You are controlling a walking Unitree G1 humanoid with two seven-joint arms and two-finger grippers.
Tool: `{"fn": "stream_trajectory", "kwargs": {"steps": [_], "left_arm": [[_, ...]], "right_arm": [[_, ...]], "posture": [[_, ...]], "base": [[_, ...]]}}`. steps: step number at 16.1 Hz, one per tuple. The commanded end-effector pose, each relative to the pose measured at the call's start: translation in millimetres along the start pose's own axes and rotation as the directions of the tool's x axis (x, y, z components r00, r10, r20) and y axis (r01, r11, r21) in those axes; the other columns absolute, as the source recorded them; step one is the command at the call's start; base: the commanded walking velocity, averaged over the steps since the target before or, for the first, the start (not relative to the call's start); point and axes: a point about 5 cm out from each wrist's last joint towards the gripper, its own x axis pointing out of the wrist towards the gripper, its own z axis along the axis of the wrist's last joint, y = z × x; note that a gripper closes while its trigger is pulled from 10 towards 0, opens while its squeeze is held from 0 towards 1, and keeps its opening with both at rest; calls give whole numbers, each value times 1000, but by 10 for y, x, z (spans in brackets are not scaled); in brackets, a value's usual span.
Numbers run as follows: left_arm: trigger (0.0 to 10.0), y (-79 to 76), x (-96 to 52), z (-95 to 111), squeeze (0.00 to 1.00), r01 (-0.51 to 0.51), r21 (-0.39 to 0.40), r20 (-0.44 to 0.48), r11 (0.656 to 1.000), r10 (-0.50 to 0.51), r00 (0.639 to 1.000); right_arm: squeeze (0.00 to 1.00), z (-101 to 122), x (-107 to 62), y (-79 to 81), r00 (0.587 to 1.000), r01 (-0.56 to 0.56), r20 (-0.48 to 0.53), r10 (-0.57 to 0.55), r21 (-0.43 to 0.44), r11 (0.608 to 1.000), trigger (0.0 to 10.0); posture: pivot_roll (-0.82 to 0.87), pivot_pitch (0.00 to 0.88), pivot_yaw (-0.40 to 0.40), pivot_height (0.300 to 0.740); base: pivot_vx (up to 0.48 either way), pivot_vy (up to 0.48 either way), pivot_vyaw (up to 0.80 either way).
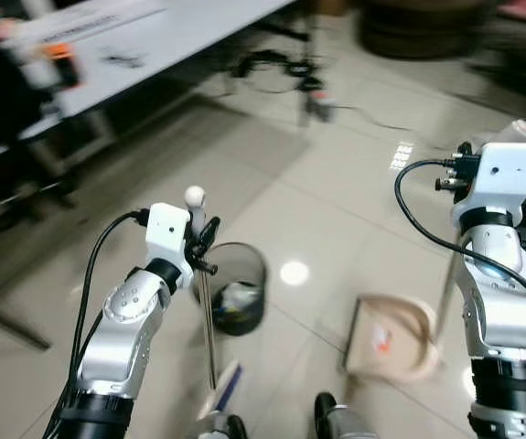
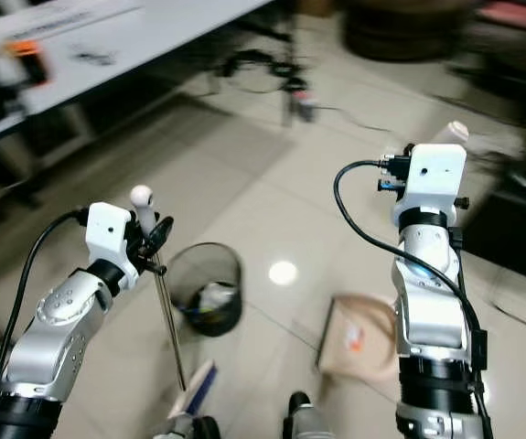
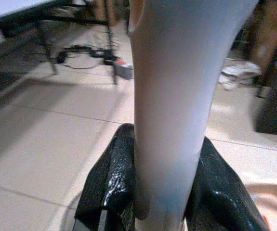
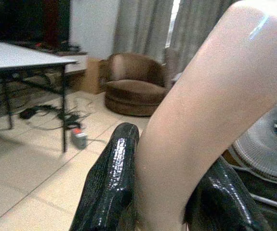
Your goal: Sweep floor
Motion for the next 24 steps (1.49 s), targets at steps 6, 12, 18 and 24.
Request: {"fn": "stream_trajectory", "kwargs": {"steps": [6,12,18,24], "left_arm": [[10000,34,35,126,0,-46,76,93,996,39,995],[10000,44,68,201,0,-50,80,154,996,37,987],[10000,38,85,194,0,-55,80,170,995,41,985],[10000,53,100,212,0,-76,91,184,993,59,981]], "right_arm": [[0,-55,-221,145,998,-17,-52,20,69,997,10000],[0,-61,-264,173,997,-14,-68,20,82,997,10000],[0,-41,-273,211,997,-20,-68,27,95,995,10000],[0,-11,-251,210,998,-52,-42,57,93,994,10000]], "posture": [[-58,100,100,740],[-64,83,105,740],[-66,69,105,740],[-67,67,107,740]], "base": [[0,0,-800],[167,0,-800],[377,0,-800],[384,0,-252]]}}
